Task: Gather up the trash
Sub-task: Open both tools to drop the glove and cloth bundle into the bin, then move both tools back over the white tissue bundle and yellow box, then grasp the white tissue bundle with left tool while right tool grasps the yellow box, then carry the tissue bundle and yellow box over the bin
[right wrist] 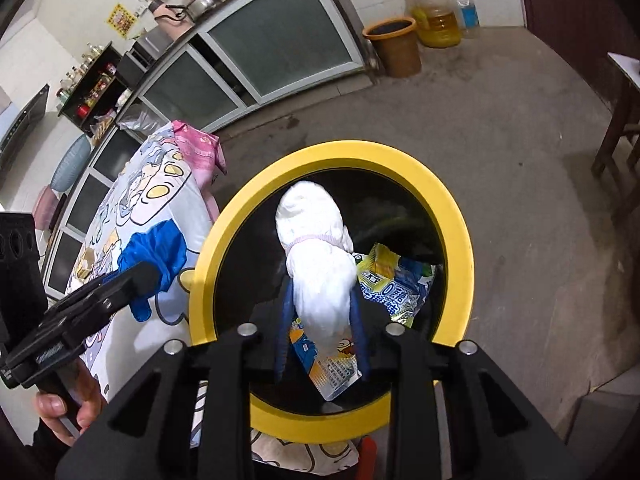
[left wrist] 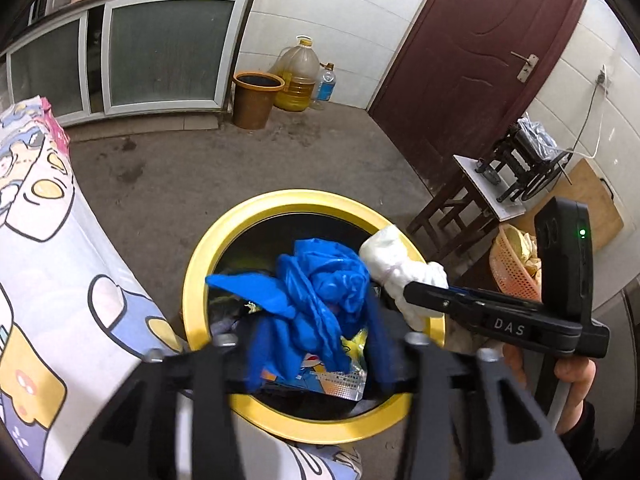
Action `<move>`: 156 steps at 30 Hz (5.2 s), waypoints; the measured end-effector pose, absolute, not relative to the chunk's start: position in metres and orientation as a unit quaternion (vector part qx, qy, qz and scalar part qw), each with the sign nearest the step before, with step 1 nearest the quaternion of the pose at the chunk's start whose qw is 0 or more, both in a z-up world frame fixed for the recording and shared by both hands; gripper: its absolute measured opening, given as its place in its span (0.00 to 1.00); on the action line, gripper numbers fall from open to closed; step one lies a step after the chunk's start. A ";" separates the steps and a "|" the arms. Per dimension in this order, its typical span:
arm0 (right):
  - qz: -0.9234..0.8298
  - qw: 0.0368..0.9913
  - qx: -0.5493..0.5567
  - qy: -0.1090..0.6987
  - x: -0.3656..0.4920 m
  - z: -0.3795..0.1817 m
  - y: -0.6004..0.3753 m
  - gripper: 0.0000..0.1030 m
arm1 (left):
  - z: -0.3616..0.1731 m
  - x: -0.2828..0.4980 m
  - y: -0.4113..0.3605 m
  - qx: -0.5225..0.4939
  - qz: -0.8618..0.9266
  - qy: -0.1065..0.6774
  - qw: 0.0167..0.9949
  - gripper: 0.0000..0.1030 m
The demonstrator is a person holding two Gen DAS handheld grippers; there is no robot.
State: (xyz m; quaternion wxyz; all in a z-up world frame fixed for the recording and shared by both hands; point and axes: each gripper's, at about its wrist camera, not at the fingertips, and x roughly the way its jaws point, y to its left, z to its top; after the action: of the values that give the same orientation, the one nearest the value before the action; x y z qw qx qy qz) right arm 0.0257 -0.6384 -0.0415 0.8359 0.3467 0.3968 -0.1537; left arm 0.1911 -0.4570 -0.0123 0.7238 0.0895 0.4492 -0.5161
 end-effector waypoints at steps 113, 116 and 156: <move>0.201 0.861 -0.017 0.467 0.350 0.056 -0.293 0.29 | 0.053 0.359 -0.013 0.068 -0.222 0.416 0.879 0.33; 0.181 0.868 -0.009 0.462 0.329 0.061 -0.322 0.29 | 0.058 0.351 -0.043 0.068 -0.243 0.409 0.877 0.33; -0.144 0.872 0.201 0.422 0.056 -0.003 -0.651 0.29 | 0.016 0.207 -0.467 0.167 -0.503 0.413 0.741 0.33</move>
State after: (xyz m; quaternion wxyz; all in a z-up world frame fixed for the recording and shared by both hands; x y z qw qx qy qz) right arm 0.0558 -0.6514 -0.0032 0.8721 0.2008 0.4224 -0.1438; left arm 0.2072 -0.4671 0.0159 0.7405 0.1669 0.4134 -0.5029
